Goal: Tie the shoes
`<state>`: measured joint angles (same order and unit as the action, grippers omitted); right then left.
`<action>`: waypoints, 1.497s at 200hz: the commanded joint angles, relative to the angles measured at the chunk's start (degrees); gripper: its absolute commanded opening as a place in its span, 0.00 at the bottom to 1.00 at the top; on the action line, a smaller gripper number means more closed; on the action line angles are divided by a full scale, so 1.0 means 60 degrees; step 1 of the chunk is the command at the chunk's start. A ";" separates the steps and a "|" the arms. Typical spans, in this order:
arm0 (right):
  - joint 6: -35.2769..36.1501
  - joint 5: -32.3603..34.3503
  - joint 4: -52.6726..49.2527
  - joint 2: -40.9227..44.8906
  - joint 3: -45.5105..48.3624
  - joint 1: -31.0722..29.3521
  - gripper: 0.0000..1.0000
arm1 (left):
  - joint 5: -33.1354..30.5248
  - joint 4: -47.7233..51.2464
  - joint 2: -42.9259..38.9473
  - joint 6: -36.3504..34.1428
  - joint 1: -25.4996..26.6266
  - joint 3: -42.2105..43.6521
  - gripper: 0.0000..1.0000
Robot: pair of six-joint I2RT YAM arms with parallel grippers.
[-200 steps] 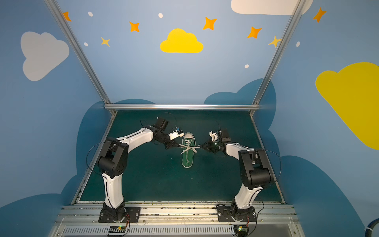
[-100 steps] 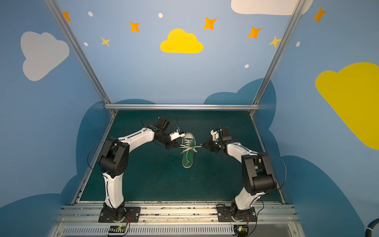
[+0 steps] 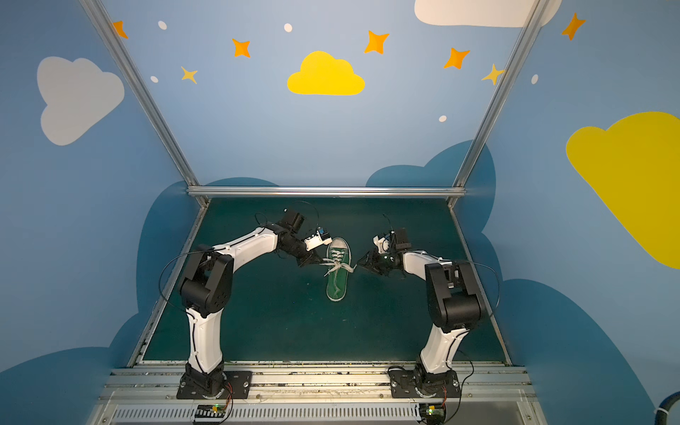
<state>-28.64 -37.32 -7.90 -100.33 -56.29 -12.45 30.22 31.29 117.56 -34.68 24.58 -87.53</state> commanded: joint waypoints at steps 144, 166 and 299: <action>0.0674 -0.1058 -0.0922 -0.0544 -0.0872 -0.1207 0.23 | 0.0663 0.0403 0.0333 0.0225 -0.0164 -0.0437 0.03; 0.0207 -0.1198 -0.0431 -0.0852 -0.0811 -0.1251 0.28 | 0.0652 0.0409 0.0348 0.0229 -0.0178 -0.0442 0.03; 0.2796 0.0684 -0.0828 0.0677 -0.0220 -0.1509 0.19 | 0.0762 0.0685 0.0488 0.0228 -0.0199 -0.0702 0.03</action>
<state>-23.00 -38.87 -11.03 -103.70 -59.88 -19.92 33.19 33.23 119.00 -33.52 23.73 -89.65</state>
